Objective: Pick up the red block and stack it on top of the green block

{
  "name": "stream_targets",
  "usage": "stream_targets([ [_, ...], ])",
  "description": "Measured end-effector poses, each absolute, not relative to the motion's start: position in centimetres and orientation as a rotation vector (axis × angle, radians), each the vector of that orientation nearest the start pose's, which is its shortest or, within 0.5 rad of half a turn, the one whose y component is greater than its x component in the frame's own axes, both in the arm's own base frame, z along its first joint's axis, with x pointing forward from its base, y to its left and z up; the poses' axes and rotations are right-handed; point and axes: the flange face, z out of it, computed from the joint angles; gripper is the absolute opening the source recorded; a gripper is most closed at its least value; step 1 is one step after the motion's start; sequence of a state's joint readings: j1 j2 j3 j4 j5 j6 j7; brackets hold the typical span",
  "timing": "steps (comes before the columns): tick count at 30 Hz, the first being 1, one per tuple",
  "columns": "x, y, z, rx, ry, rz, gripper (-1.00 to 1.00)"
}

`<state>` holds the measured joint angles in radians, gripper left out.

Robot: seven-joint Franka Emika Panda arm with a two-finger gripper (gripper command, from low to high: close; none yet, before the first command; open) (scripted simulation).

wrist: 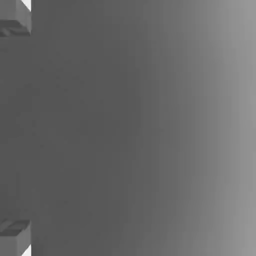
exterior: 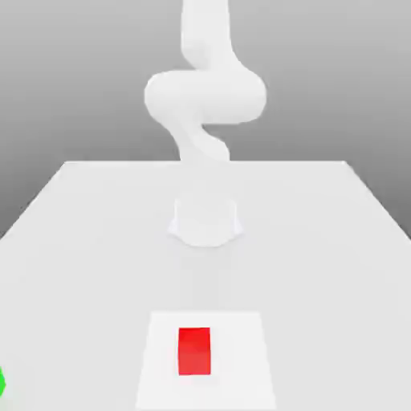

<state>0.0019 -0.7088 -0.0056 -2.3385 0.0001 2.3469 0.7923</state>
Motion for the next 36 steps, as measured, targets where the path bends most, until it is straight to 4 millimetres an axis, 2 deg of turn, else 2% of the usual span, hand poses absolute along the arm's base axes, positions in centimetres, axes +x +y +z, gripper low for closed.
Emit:
stream_targets([
  [2, 40.7, -0.4, 62.1, -2.55, 1.067, -0.854, 0.0],
  [5, 43.5, -0.6, 55.8, -2.62, 1.09, -0.733, 0.0],
  [10, 46.0, -1.0, 44.9, -2.725, 1.123, -0.525, 0.0],
  [15, 45.8, -1.3, 34.1, -2.816, 1.149, -0.307, 0.0],
  [21, 42.5, -1.7, 22.3, -2.903, 1.173, -0.038, 0.0],
  [27, 41.9, -1.7, 15.1, -2.914, 1.175, -0.001, 0.0],
  [28, 41.8, -1.7, 14.6, -2.914, 1.175, 0.0, -1.0],
  [34, 41.8, -1.7, 14.3, -2.914, 1.175, 0.0, -1.0],
  [36, 41.9, -1.7, 15.5, -2.914, 1.174, 0.0, -1.0],
])
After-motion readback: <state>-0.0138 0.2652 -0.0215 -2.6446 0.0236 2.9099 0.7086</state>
